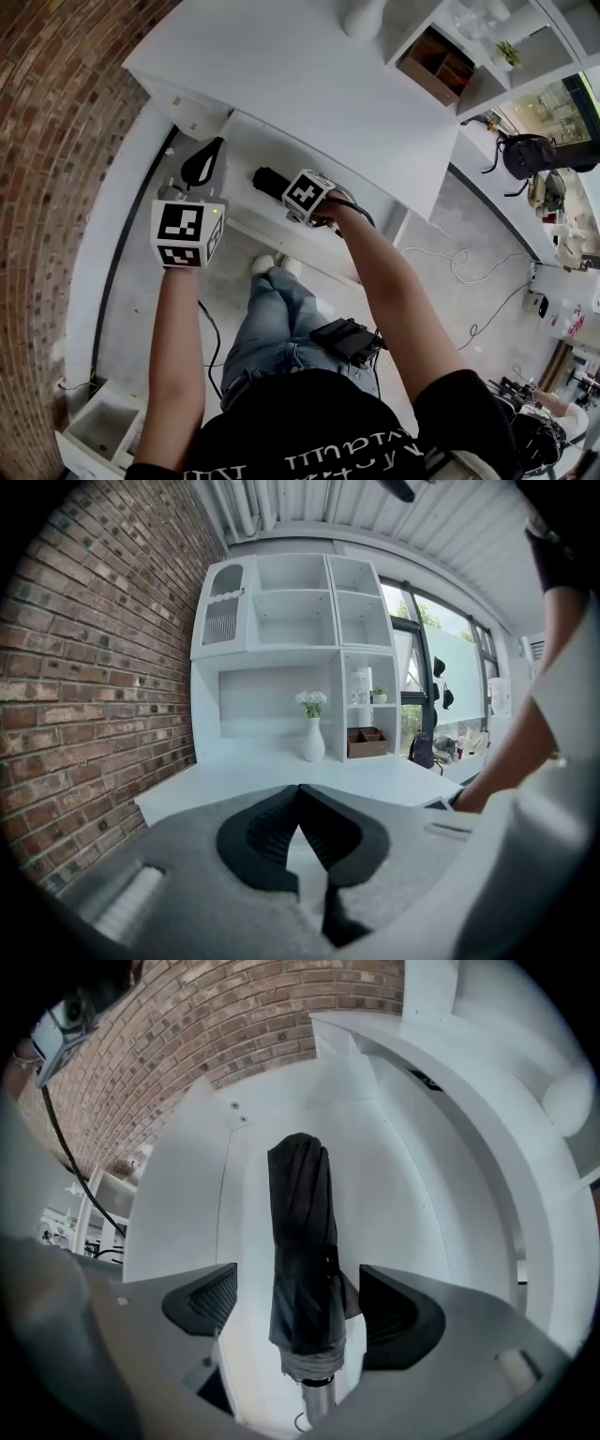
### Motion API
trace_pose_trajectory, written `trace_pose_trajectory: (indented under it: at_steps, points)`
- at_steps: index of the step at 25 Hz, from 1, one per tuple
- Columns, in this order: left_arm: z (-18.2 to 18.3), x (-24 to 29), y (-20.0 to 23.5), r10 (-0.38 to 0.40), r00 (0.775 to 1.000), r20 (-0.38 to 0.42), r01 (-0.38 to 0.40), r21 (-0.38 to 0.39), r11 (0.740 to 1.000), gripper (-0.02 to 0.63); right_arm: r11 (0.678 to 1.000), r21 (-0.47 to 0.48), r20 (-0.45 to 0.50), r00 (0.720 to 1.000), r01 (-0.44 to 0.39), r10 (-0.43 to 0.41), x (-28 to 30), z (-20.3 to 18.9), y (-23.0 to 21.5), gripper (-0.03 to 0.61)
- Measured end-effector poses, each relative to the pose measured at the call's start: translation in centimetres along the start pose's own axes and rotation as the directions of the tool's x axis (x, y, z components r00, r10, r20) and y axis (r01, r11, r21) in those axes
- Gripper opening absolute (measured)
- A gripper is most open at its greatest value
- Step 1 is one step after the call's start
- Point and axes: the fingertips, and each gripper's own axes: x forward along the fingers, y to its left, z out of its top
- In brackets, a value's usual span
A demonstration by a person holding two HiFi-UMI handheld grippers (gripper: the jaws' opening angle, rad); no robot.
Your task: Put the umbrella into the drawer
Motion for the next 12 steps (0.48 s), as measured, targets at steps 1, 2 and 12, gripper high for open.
trace_pose_trajectory:
  at_steps: [1, 2, 12]
  points:
    - [0.2, 0.0, 0.0, 0.000, 1.000, 0.002, 0.000, 0.001, 1.000, -0.002, 1.000, 0.012, 0.009, 1.000, -0.003, 0.003, -0.4, 0.0, 0.0, 0.417]
    - [0.4, 0.0, -0.1, 0.000, 1.000, 0.005, 0.000, 0.003, 1.000, -0.002, 1.000, 0.019, 0.015, 1.000, -0.004, 0.004, -0.9, -0.1, 0.1, 0.417]
    - [4.4, -0.3, -0.6, -0.003, 0.997, 0.071, 0.001, 0.026, 1.000, -0.002, 0.999, 0.035, 0.094, 0.995, 0.027, -0.030, -8.3, -0.5, 0.1, 0.408]
